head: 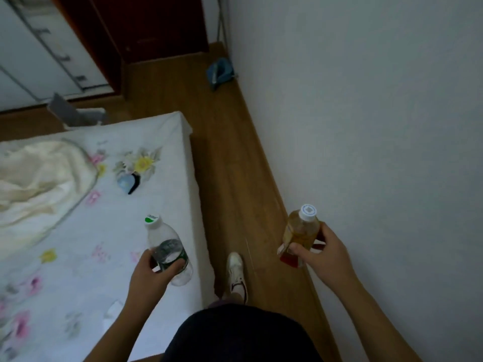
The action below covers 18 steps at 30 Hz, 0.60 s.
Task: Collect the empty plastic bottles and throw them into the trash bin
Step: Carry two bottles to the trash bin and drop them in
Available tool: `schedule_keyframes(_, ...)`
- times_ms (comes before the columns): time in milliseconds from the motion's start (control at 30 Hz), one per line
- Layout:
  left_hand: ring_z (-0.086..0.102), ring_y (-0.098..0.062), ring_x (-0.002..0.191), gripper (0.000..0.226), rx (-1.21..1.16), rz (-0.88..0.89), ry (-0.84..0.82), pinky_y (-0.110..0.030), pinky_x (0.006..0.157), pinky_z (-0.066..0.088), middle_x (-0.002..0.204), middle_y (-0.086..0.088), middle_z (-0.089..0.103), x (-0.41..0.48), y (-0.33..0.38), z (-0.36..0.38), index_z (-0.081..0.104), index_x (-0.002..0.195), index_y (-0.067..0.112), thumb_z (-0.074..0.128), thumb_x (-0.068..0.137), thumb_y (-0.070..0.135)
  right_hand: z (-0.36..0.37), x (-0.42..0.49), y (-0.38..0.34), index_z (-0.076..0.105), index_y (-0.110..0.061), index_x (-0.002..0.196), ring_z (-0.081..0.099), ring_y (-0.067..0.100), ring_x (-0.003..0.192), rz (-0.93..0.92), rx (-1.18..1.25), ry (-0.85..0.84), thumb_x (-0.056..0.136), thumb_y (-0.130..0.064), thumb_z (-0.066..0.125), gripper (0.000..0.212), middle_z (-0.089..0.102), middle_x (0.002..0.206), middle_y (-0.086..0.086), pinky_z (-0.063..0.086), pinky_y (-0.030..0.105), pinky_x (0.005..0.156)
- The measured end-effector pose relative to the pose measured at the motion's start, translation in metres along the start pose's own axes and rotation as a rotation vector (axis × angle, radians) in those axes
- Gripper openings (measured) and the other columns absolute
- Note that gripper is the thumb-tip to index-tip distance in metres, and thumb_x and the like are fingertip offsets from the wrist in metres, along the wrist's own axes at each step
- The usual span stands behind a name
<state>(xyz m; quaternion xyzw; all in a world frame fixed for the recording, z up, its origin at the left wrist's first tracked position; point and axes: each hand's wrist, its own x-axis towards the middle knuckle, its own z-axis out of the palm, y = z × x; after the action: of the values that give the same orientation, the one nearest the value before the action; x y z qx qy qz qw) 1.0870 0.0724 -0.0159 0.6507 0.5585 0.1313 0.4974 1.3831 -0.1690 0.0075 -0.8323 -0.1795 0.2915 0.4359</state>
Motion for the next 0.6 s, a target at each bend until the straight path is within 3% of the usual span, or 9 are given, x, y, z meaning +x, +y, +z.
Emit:
schedule_keyframes(133,0.063,-0.007,0.099,0.052,-0.074,-0.066,0.143,-0.026,0.074,0.047,0.105,0.016,0.067,0.045,0.006,-0.011,0.062,0.113,0.027,0.089,0.070,0.037,0.029,0.084,-0.042,0.058,-0.029,0.132,0.063,0.006,0.109,-0.085,-0.034,-0.108,0.068,-0.041,0.087,0.071,0.067,0.121,-0.013,0.056,0.032,0.090)
schedule_keyframes(233,0.064,-0.004,0.099,0.060,-0.096,-0.069,0.155,-0.027,0.073,0.049,0.105,0.015,0.069,0.093,0.026,-0.012,0.063,0.115,0.026,0.086,0.063,0.048,0.045,0.130,-0.060,0.058,-0.030,0.131,0.061,0.004,0.111,-0.091,-0.055,-0.117,0.067,-0.043,0.087,0.071,0.066,0.121,-0.015,0.055,0.033,0.091)
schedule_keyframes(367,0.067,-0.013,0.102,0.054,-0.038,0.008,0.094,-0.027,0.078,0.049,0.108,0.006,0.072,0.171,0.073,0.000,0.065,0.120,0.019,0.089,0.074,0.034,0.050,0.187,-0.073,0.058,-0.030,0.132,0.063,0.004,0.108,-0.056,-0.054,-0.059,0.066,-0.040,0.088,0.074,0.067,0.122,-0.012,0.057,0.037,0.090)
schedule_keyframes(500,0.067,-0.007,0.102,0.055,-0.023,0.098,0.072,-0.018,0.075,0.052,0.111,0.008,0.072,0.237,0.128,0.009,0.063,0.121,0.021,0.087,0.074,0.036,0.044,0.240,-0.086,0.059,-0.028,0.131,0.066,0.009,0.106,0.005,-0.041,-0.033,0.064,-0.038,0.090,0.075,0.069,0.119,-0.011,0.059,0.041,0.088)
schedule_keyframes(600,0.067,-0.007,0.106,0.063,-0.062,0.133,0.057,-0.029,0.082,0.060,0.117,0.012,0.069,0.288,0.163,0.016,0.058,0.127,0.025,0.088,0.073,0.036,0.043,0.291,-0.100,0.060,-0.028,0.132,0.068,0.013,0.104,0.039,-0.064,-0.028,0.065,-0.035,0.091,0.074,0.069,0.118,-0.010,0.058,0.033,0.083)
